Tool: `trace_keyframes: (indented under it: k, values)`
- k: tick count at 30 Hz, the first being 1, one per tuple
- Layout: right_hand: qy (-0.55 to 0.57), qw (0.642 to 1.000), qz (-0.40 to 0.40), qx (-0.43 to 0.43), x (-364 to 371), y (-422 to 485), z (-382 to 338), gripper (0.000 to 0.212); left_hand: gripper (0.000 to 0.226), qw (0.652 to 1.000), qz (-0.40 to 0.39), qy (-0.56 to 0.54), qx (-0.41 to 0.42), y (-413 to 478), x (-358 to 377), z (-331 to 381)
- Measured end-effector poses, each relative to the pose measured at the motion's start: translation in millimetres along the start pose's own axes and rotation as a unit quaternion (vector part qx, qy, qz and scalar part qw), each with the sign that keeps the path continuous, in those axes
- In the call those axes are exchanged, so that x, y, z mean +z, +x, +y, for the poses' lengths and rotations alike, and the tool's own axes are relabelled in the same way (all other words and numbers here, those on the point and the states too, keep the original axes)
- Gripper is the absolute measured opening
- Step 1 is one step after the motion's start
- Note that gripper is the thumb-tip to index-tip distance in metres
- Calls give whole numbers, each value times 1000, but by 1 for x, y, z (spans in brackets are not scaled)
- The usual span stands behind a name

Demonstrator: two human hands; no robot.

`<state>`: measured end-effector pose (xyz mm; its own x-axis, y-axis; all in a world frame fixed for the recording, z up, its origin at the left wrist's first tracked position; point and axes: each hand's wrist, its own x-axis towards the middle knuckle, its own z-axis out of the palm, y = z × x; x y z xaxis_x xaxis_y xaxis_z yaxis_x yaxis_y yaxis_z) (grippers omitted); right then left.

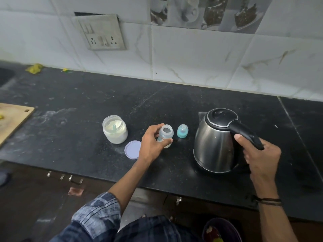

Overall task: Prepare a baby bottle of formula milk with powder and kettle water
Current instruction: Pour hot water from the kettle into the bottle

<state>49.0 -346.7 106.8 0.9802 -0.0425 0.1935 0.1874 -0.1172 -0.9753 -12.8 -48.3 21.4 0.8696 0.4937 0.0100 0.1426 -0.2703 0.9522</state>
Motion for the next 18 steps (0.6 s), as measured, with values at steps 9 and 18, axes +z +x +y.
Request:
trace_keyframes:
  k: [9, 18]
  values:
    - [-21, 987, -160, 6, 13, 15, -32, 19, 58, 1000, 9, -6, -8, 2, -7, -1]
    - [-127, 964, -234, 3, 26, 28, -61, 41, 59, 1000, -4, -6, -27, -4, -6, -3]
